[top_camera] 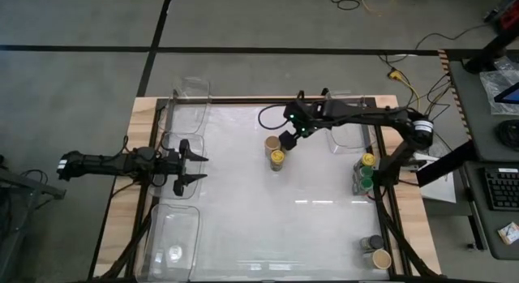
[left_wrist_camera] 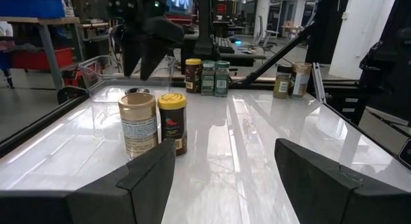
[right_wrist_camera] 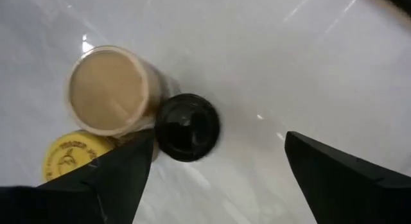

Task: Sort spices by type
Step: Move the top black spice bottle to the middle of the table

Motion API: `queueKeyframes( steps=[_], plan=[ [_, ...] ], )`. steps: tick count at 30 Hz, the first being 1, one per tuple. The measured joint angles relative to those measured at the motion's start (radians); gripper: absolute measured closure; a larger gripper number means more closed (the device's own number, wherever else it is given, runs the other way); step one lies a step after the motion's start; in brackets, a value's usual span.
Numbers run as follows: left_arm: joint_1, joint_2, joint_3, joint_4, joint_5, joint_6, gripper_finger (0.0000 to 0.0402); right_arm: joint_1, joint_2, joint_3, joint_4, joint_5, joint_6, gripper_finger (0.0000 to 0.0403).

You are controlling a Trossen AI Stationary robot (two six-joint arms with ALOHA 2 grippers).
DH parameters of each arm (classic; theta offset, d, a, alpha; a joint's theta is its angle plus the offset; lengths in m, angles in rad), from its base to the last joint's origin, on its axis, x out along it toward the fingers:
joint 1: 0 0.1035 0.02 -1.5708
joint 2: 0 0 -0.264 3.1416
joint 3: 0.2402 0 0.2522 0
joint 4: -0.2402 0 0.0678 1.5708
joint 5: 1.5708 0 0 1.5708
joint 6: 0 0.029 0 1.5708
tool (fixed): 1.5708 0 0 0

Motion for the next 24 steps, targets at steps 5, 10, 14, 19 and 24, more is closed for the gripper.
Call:
queueKeyframes(
  steps=[5,10,14,19,24],
  plan=[
    [0.000,0.000,0.000,0.000,0.000,0.000,0.0151,0.017,0.052,0.026,-0.023,-0.029,0.005,0.0067],
    [0.000,0.002,0.000,0.000,0.000,0.000,0.0151,0.016,0.075,0.040,-0.029,-0.027,0.023,0.0078],
    [0.000,0.003,0.000,0.000,0.000,0.000,0.0151,0.016,0.103,0.047,-0.038,-0.036,0.030,0.0083],
    [0.000,0.005,0.000,0.000,0.000,0.000,0.0151,0.015,0.139,0.063,-0.033,-0.048,0.057,0.0077],
    [0.000,0.005,0.000,0.000,0.000,0.000,0.0151,0.011,0.155,0.089,-0.030,-0.042,0.104,0.0081]
  ],
)
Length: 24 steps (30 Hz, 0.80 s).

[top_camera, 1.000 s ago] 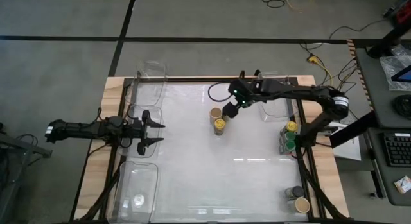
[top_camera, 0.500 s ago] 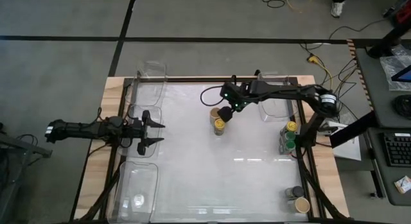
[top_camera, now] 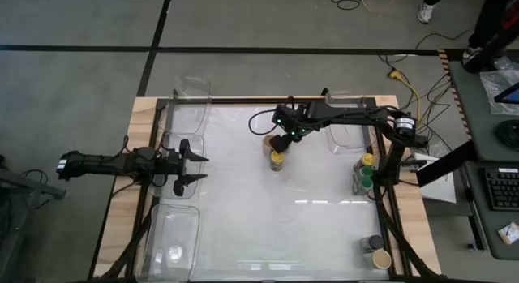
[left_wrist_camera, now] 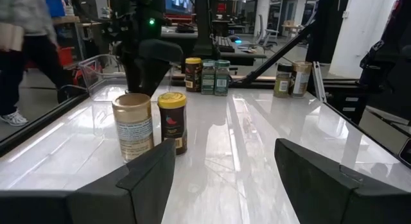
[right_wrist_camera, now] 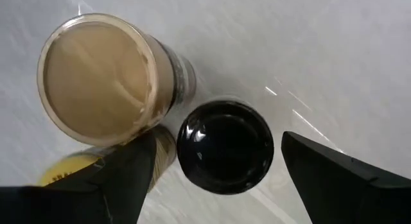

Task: Sort spices by type
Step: Move the top black spice bottle to the middle of the table

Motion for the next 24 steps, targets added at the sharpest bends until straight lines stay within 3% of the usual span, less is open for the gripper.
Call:
queueKeyframes(
  steps=[7,16,20,24],
  plan=[
    [0.000,0.000,0.000,0.000,0.000,0.000,0.0151,0.000,0.025,0.013,-0.002,0.001,0.088,0.0119],
    [0.000,0.000,0.000,0.000,0.000,0.000,0.0151,0.000,0.042,0.013,-0.005,0.001,0.080,0.0187],
    [0.000,0.000,0.000,0.000,0.000,0.000,0.0151,-0.002,0.020,0.013,-0.010,0.001,-0.013,0.0203],
    [0.000,0.000,0.000,0.000,0.000,0.000,0.0151,-0.014,-0.032,0.013,-0.063,0.000,-0.208,0.0196]
  ],
)
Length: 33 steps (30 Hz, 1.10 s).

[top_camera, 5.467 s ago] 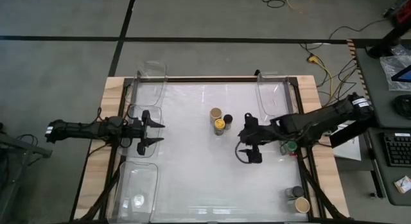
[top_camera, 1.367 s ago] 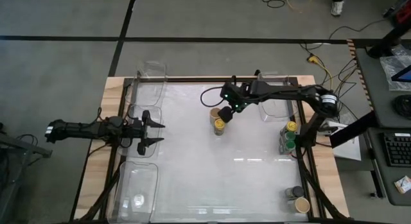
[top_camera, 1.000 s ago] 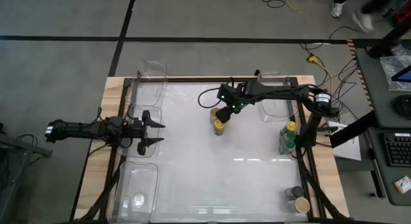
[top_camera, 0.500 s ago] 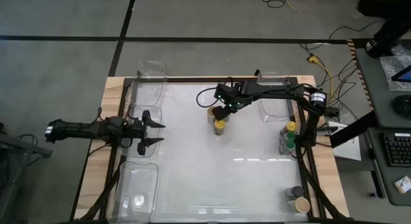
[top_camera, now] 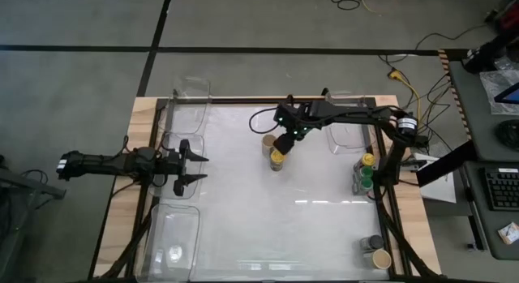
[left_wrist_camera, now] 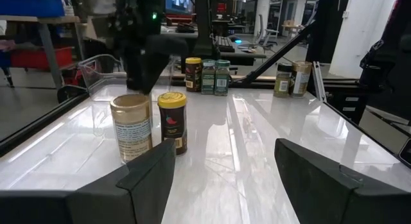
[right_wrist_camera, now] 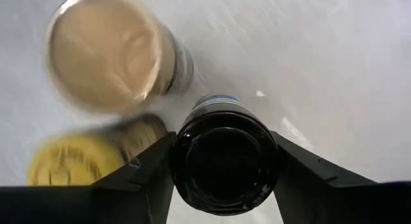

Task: Sort spices by type
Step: Move the top black spice bottle to the middle of the table

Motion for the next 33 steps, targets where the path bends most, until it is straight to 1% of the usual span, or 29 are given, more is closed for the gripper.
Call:
queueKeyframes(
  steps=[3,6,8,12,14,19,22,25,28,33],
  plan=[
    [0.000,0.000,0.000,0.000,0.000,0.000,0.0151,-0.007,-0.043,0.000,-0.066,0.003,-0.157,0.0188],
    [0.000,0.000,0.000,0.000,0.000,0.000,0.0151,-0.002,-0.087,0.000,-0.139,0.000,-0.403,0.0191],
    [0.000,0.000,0.000,0.000,0.000,0.000,0.0151,0.016,-0.110,0.000,-0.188,-0.020,-0.554,0.0197],
    [0.000,0.000,0.000,0.000,0.000,0.000,0.0151,0.066,-0.137,-0.002,-0.261,-0.097,-0.729,0.0202],
    [0.000,0.001,0.000,0.000,0.000,0.000,0.0151,0.103,-0.141,-0.004,-0.268,-0.114,-0.798,0.0198],
    [0.000,0.001,0.000,0.000,0.000,0.000,0.0151,0.208,-0.124,-0.019,-0.250,-0.115,-0.913,0.0188],
    [0.000,0.001,0.000,0.000,0.000,0.000,0.0151,0.272,-0.108,-0.034,-0.229,-0.121,-0.911,0.0192],
    [0.000,0.001,0.000,0.000,0.000,0.000,0.0151,0.340,-0.098,-0.043,-0.220,-0.164,-0.910,0.0199],
    [0.000,0.002,0.000,0.000,0.000,0.000,0.0151,0.404,-0.094,-0.048,-0.186,-0.176,-0.916,0.0201],
    [0.000,0.003,0.000,0.000,0.000,0.000,0.0151,0.472,-0.094,-0.059,-0.090,-0.176,-0.920,0.0183]
  ],
)
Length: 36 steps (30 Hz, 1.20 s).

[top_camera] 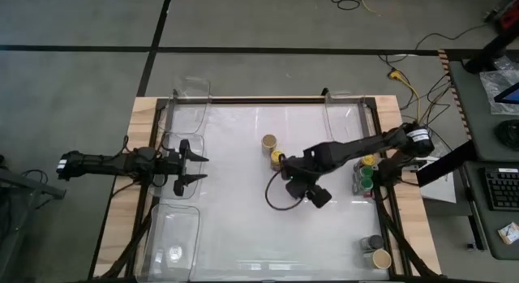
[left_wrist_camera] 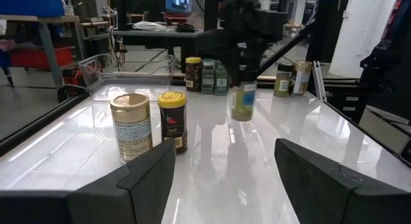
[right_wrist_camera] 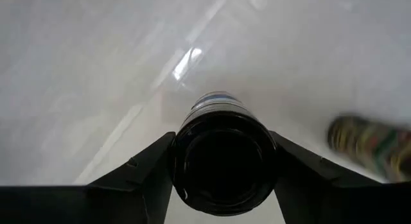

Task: Sort spices by type
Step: Move the top black spice bottle to the middle of the table

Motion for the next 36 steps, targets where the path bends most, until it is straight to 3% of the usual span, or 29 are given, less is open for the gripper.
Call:
queueKeyframes(
  steps=[5,11,15,36],
  plan=[
    [0.000,0.001,0.000,0.000,0.000,0.000,0.0151,0.041,0.021,-0.004,0.039,-0.008,-0.015,0.0175],
    [0.000,0.001,0.000,0.000,0.000,0.000,0.0151,0.088,0.072,-0.005,0.039,-0.015,-0.043,0.0194],
    [0.000,0.001,0.000,0.000,0.000,0.000,0.0151,0.109,0.089,-0.005,0.038,-0.015,0.051,0.0197],
    [0.000,0.001,0.000,0.000,0.000,0.000,0.0151,0.113,0.068,0.017,0.039,-0.013,0.252,0.0125]
  ],
)
